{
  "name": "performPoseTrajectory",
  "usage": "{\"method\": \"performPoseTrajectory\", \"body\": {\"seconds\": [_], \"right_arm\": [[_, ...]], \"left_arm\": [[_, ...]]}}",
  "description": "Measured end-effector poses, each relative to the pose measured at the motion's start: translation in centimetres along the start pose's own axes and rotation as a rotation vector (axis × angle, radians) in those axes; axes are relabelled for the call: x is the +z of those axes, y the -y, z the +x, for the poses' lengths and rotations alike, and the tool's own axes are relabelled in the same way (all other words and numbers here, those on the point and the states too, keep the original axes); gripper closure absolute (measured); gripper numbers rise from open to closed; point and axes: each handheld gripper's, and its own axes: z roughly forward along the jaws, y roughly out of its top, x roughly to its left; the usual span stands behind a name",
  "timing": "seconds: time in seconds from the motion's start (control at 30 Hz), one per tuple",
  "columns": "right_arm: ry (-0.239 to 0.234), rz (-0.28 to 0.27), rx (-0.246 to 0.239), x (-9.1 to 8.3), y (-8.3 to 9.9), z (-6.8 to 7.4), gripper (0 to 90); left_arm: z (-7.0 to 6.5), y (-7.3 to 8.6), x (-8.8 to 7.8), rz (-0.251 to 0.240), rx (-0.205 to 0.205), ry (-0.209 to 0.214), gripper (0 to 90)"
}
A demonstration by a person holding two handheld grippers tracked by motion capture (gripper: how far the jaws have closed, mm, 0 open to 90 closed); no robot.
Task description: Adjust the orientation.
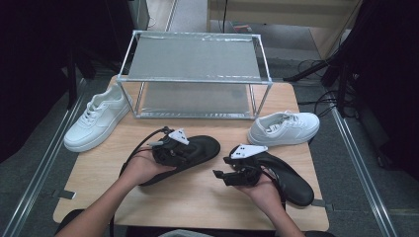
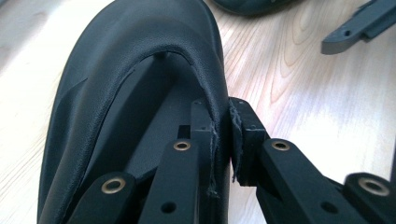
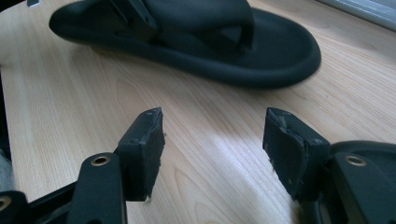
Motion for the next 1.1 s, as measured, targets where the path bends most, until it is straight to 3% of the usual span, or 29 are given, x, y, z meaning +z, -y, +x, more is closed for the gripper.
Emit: {"method": "performPoseTrajectory", "body": {"seconds": [0.17,0.27,0.47,0.57,0.73,0.87,1.1], "right_arm": [[0.01,-0.001,0.005,-0.3,0.3,0.0,39.6],[0.017,-0.004,0.014,-0.5,0.5,0.0,39.6],[0.02,-0.005,0.014,-0.5,0.6,0.2,39.6],[0.02,-0.01,0.013,-0.1,0.5,0.4,39.8],[0.012,-0.004,-0.002,0.4,0.4,0.8,39.8],[0.018,-0.007,-0.004,0.5,0.4,0.8,40.1],[0.025,-0.012,0.002,0.5,0.4,0.7,40.3]], "left_arm": [[-0.1,-0.5,1.7,0.019,-0.008,0.005,81.5],[0.0,-0.7,2.9,0.029,0.009,0.025,81.7],[0.3,-0.5,3.4,0.03,0.014,0.044,81.3],[0.6,-0.3,3.4,0.025,0.0,0.045,73.1],[1.0,0.1,2.6,0.017,-0.008,0.05,65.0],[1.2,0.5,1.0,-0.024,-0.04,0.048,57.0],[1.8,2.0,-0.9,-0.057,-0.029,0.04,46.8]]}}
